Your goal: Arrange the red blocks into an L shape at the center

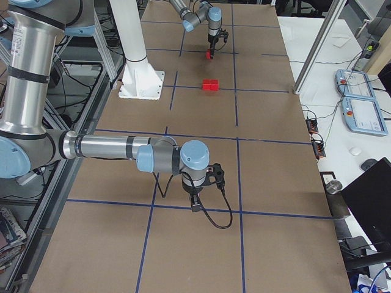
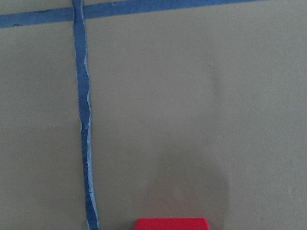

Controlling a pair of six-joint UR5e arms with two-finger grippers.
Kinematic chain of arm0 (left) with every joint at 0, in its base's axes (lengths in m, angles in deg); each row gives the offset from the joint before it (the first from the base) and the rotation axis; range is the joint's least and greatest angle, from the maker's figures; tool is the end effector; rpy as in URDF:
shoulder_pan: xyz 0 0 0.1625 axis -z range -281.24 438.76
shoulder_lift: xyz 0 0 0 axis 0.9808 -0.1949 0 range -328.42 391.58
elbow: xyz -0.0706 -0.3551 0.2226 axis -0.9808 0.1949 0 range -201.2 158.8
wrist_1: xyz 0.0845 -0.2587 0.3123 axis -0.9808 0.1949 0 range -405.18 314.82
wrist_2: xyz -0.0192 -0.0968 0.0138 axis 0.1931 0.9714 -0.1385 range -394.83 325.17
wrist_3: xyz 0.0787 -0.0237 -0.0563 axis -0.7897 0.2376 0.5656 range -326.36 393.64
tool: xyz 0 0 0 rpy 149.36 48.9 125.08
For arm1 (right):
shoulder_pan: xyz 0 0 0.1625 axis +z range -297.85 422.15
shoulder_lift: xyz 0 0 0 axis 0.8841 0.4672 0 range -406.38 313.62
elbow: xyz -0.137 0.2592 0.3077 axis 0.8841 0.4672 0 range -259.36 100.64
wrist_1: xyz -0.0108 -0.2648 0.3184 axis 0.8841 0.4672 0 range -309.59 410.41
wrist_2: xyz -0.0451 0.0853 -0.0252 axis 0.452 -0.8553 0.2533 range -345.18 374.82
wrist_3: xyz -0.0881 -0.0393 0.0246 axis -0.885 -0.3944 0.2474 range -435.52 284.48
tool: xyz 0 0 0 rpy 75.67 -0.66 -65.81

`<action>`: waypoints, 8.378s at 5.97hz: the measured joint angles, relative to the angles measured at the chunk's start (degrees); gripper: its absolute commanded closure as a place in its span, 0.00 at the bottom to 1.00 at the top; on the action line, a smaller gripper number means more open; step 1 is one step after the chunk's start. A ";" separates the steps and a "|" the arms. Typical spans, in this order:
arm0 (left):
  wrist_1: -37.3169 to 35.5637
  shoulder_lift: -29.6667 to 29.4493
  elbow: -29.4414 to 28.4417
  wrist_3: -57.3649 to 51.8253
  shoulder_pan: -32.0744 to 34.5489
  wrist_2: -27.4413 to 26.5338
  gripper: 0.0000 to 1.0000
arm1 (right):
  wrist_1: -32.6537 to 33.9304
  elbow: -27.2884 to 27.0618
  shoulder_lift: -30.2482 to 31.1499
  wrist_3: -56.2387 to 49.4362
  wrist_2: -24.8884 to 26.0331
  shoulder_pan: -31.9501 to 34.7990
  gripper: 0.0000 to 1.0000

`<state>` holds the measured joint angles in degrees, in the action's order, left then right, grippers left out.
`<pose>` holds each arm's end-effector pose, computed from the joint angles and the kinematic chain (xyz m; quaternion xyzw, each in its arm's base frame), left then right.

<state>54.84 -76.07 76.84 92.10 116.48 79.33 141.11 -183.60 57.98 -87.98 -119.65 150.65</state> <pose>0.4309 -0.4503 0.4132 0.0065 0.3599 0.0139 0.9329 0.0535 -0.3870 0.6475 0.0295 -0.3773 -0.1097 0.9191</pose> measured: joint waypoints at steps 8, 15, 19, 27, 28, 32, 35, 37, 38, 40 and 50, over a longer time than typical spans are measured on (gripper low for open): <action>-1.91 -14.60 -3.51 88.51 -2.92 -3.83 0.87 | 0.00 -0.09 -0.04 0.07 -0.07 0.00 0.00; -3.89 -30.38 -19.68 98.25 -7.02 -3.85 0.81 | 0.00 -0.09 -0.03 -0.03 0.00 0.00 0.00; -4.01 -30.27 -19.73 98.42 -7.22 -3.83 0.72 | -0.03 -0.09 -0.07 -0.05 0.00 0.00 0.00; -6.15 -30.12 -17.54 94.44 -6.74 -3.20 0.00 | -0.02 -0.11 -0.09 -0.09 0.00 0.00 0.00; -10.31 -28.93 -12.58 90.29 -5.99 -1.94 0.00 | 0.00 -0.15 -0.11 -0.05 0.00 0.00 0.00; -16.15 -9.35 12.11 49.67 1.86 2.75 0.00 | -0.01 -0.18 -0.10 0.07 0.00 0.00 0.00; -15.72 5.63 13.40 -4.42 18.95 10.10 0.00 | 0.04 -0.31 -0.08 1.05 0.06 0.02 0.00; -15.57 13.61 8.32 -41.96 34.80 14.62 0.00 | 0.05 -0.52 -0.14 3.77 -0.04 0.08 0.00; -15.56 16.34 4.86 -56.34 41.82 16.15 0.00 | 0.02 -0.56 -0.18 4.20 -0.02 0.06 0.00; -15.40 20.57 -0.17 -70.09 51.56 16.93 0.00 | 0.00 -0.57 -0.25 4.38 -0.04 0.03 0.00; -15.29 24.45 0.30 -71.90 53.36 19.69 0.00 | 0.00 -0.73 0.04 4.44 -0.26 0.08 0.00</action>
